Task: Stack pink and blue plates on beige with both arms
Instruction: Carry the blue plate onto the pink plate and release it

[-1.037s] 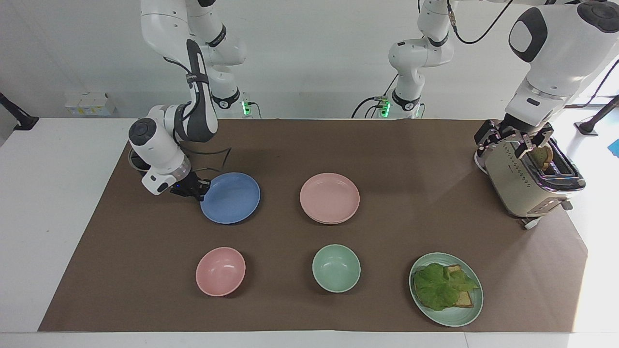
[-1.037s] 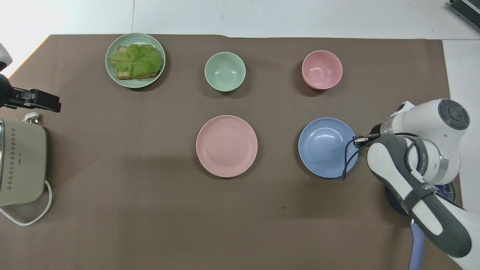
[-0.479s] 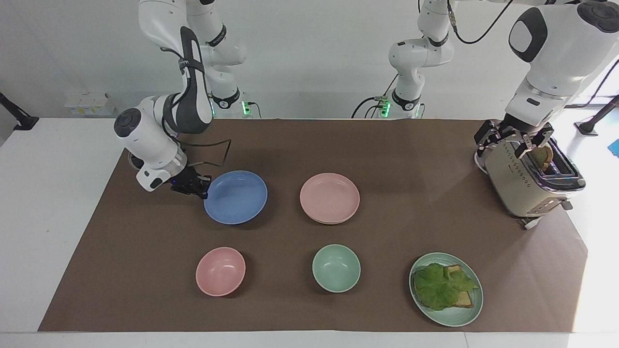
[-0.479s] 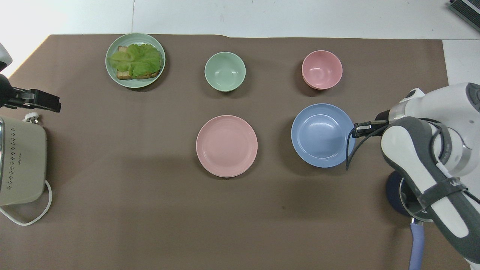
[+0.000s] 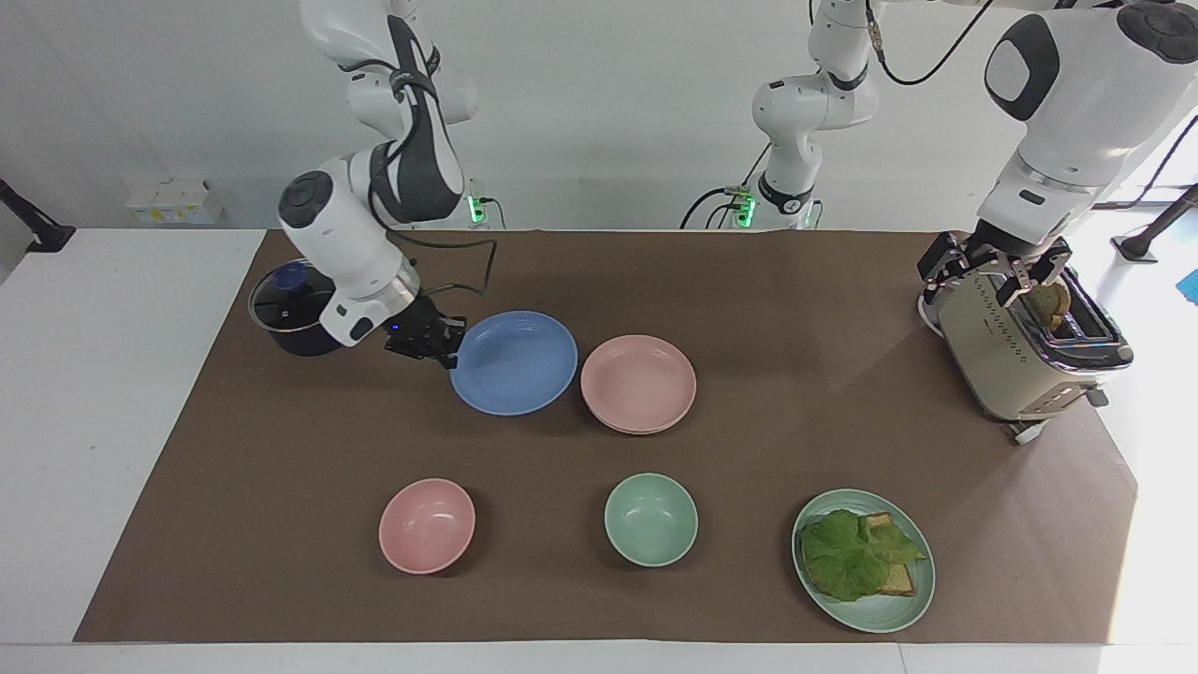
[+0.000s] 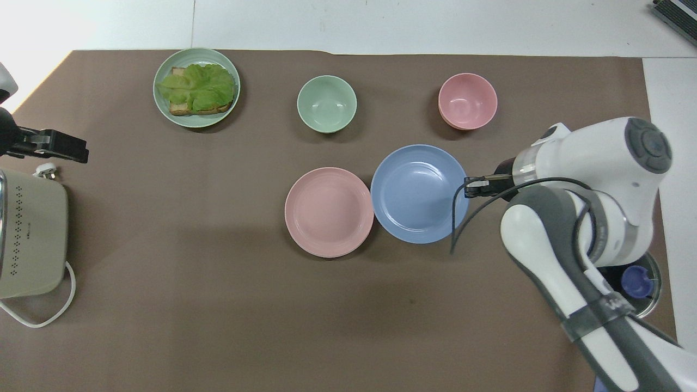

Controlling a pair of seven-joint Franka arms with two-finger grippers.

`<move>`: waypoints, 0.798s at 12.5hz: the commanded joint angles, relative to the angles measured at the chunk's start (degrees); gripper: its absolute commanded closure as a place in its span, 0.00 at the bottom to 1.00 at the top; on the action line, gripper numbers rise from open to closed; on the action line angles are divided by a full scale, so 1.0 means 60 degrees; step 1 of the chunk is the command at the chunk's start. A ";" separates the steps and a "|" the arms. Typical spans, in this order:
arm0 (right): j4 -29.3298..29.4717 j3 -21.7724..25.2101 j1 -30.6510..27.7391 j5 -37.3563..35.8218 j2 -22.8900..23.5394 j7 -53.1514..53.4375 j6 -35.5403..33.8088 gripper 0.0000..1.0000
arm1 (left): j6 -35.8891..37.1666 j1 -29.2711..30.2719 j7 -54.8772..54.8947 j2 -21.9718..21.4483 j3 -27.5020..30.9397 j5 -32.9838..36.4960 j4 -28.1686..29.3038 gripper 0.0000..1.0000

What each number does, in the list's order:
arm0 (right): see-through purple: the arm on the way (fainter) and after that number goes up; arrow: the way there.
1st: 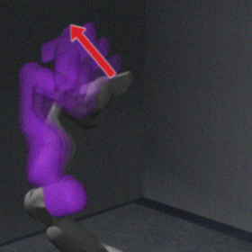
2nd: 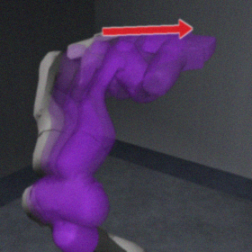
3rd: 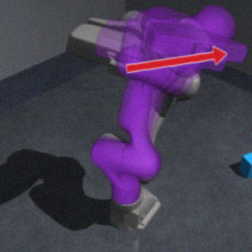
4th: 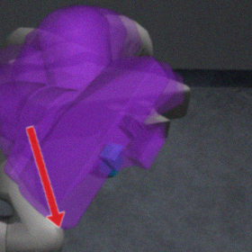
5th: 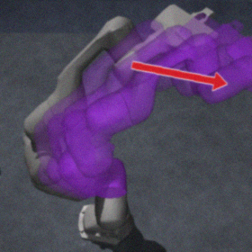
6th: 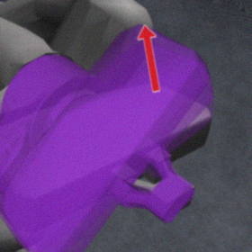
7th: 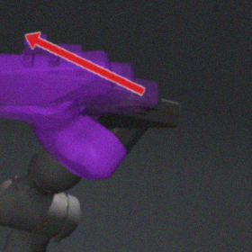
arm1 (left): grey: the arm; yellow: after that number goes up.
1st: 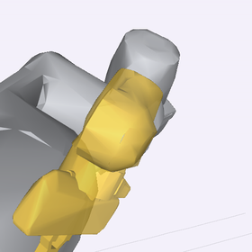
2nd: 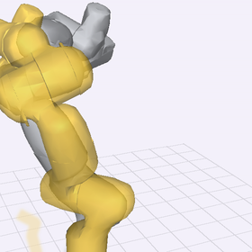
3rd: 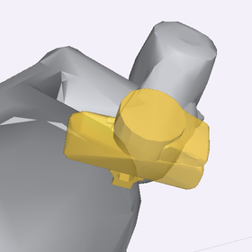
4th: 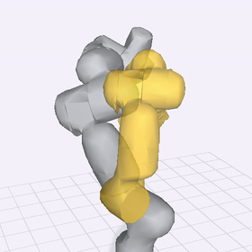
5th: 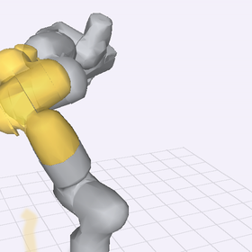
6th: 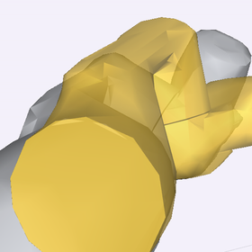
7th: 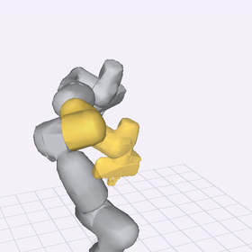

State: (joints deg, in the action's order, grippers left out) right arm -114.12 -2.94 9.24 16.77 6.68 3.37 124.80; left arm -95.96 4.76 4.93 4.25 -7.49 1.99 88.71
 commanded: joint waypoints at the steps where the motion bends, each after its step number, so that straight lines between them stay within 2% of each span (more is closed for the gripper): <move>1: -0.0068 0.0007 0.0903 0.0032 0.0101 0.1279 0.0615 1.00 | 0.0144 0.0071 0.0117 -0.0078 -0.0055 0.0136 0.0025 0.00; 4: -0.0068 0.0007 0.1900 -0.0041 0.0570 0.2263 0.1347 1.00 | 0.0144 0.0071 0.0117 -0.0078 -0.0055 0.0136 0.0011 0.00; 10: 0.0020 0.0007 0.2459 -0.0378 0.1346 0.2807 0.2122 1.00 | 0.0144 0.0071 0.0117 -0.0078 -0.0055 0.0136 0.0025 0.00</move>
State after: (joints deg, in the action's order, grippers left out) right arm -114.47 -3.10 23.47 16.07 13.63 18.08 134.87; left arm -95.96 4.76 4.93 4.25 -7.49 1.99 88.71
